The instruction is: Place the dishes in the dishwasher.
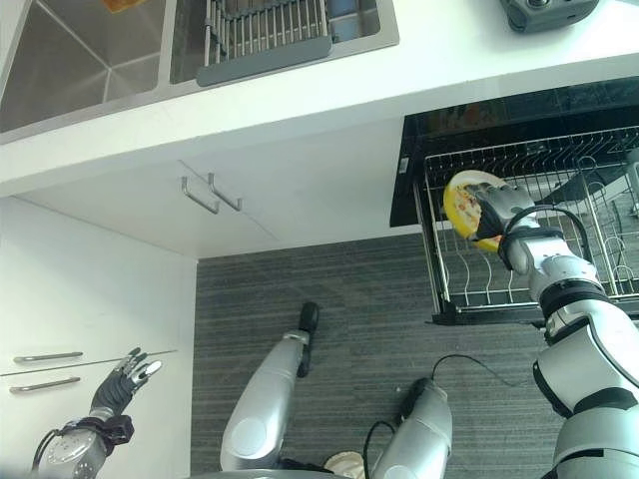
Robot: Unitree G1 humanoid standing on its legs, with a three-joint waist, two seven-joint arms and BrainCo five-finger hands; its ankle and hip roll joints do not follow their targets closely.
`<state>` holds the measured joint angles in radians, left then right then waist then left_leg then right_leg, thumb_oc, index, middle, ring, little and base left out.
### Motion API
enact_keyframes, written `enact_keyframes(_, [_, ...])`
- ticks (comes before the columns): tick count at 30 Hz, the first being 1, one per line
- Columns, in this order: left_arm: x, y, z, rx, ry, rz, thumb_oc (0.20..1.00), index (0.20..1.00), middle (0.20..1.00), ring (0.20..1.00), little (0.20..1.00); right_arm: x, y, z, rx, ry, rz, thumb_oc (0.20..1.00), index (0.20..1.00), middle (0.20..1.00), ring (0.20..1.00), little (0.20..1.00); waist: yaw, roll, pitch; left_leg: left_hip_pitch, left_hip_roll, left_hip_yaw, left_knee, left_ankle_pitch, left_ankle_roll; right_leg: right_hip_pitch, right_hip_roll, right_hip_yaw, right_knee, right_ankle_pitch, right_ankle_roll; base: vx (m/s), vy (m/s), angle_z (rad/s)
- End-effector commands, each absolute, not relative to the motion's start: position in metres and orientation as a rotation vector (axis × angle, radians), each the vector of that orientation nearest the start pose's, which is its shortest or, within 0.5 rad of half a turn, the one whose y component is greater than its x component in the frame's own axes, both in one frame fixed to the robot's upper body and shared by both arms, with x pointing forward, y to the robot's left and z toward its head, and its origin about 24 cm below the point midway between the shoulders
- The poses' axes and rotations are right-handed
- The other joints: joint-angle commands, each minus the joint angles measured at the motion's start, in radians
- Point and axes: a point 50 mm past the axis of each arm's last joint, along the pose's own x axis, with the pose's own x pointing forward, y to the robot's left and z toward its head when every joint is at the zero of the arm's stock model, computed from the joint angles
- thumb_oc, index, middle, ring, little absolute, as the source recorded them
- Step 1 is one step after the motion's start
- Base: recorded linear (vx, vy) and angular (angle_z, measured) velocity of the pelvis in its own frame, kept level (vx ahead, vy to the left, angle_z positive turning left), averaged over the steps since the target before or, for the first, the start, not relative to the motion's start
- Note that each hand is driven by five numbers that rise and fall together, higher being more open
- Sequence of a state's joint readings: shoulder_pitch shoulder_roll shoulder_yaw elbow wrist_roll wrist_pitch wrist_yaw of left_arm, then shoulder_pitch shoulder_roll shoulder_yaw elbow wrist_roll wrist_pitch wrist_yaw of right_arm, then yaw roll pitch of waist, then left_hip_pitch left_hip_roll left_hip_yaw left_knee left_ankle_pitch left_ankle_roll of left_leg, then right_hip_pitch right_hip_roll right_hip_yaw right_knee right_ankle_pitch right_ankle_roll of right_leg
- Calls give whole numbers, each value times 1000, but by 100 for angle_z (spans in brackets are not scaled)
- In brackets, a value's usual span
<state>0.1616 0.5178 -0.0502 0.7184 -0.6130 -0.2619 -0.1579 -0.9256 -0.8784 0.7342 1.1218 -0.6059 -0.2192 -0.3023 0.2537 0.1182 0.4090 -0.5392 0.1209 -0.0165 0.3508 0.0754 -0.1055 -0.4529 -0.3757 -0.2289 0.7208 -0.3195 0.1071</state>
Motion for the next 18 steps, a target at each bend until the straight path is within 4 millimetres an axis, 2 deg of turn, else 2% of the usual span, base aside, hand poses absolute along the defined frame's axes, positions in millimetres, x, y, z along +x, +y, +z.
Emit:
enact_keyframes(1, [153, 332, -58, -17, 490, 266, 1000, 1000, 1000, 1000, 1000, 368, -323, 165, -1722, 24, -165, 1000, 1000, 1000, 1000, 1000, 25, -33, -7, 34, 56, -63, 136, -182, -1, -38, -53, 48, -177, 228, 83, 0, 0, 0])
enact_keyframes(11, [156, 332, -55, -9, 491, 268, 1000, 1000, 1000, 1000, 1000, 363, -334, 166, -1630, 64, -218, 1000, 1000, 1000, 1000, 1000, 19, -48, -11, 46, 65, -54, 130, -181, 3, -21, -39, 37, -195, 233, 75, -3, 0, 0])
enact_keyframes(14, [157, 330, -54, -7, 489, 260, 1000, 1000, 1000, 1000, 1000, 362, -340, 169, -1495, 111, -264, 1000, 1000, 1000, 1000, 1000, 15, -55, -12, 59, 70, -50, 120, -178, 3, -8, -29, 34, -207, 234, 69, 0, 0, 0])
enact_keyframes(15, [157, 330, -54, -7, 488, 259, 1000, 1000, 1000, 1000, 1000, 362, -341, 169, -1467, 118, -261, 1000, 1000, 1000, 1000, 1000, 15, -58, -12, 64, 72, -49, 115, -176, 2, -1, -26, 31, -214, 236, 68, 3, 11, -3])
enact_keyframes(16, [159, 327, -53, 1, 489, 254, 1000, 1000, 1000, 1000, 1000, 363, -341, 169, -1360, 134, -251, 1000, 1000, 1000, 1000, 1000, 14, -67, -12, 86, 78, -46, 97, -169, 0, 26, -16, 23, -239, 240, 66, 0, 0, 0])
enact_keyframes(18, [160, 325, -52, 9, 489, 248, 1000, 1000, 1000, 1000, 1000, 362, -340, 165, -1300, 156, -232, 1000, 1000, 1000, 1000, 1000, 14, -73, -13, 99, 82, -45, 84, -164, -2, 42, -10, 17, -256, 245, 65, 23, -5, -5])
